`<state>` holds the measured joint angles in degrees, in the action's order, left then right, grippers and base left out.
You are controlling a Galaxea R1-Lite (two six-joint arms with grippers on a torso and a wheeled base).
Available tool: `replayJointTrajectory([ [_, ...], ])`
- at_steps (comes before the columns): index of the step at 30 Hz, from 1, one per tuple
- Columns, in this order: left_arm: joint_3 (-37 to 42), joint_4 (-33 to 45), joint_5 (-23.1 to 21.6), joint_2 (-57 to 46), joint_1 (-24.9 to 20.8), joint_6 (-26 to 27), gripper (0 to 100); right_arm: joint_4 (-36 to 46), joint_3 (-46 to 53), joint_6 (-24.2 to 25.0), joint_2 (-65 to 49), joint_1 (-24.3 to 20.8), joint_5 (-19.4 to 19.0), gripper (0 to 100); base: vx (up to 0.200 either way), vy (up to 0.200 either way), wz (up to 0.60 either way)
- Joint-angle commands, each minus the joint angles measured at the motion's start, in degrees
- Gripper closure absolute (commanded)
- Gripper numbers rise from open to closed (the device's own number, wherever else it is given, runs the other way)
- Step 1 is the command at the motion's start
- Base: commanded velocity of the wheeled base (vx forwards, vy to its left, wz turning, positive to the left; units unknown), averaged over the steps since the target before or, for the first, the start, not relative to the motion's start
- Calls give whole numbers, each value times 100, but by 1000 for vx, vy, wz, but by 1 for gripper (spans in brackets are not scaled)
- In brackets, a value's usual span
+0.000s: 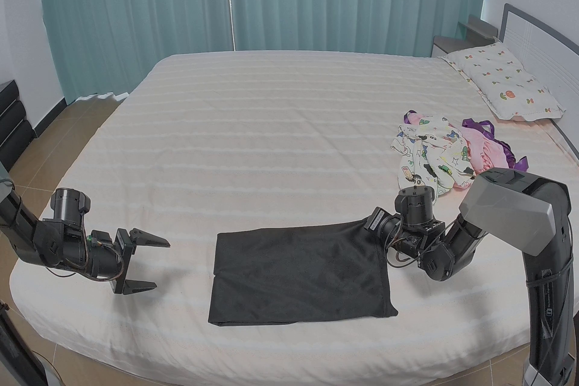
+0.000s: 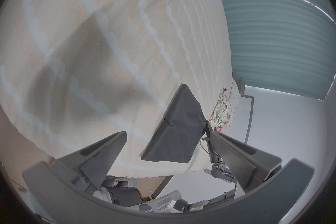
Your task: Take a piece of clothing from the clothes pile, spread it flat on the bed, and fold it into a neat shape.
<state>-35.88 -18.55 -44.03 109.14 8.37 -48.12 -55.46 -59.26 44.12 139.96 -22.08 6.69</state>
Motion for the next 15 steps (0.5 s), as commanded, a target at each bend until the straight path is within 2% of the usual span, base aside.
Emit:
replayJointTrajectory([
  [1,2,1,0,11,6,-5,0,-9,-16,18,14,54,16,100,0,0,0],
  [4,2,1,0,11,6,4,0,-18,-16,194,-4,98,16,100,0,0,0],
  [15,2,1,0,2,6,4,0,-9,-7,282,-4,186,16,100,0,0,0],
])
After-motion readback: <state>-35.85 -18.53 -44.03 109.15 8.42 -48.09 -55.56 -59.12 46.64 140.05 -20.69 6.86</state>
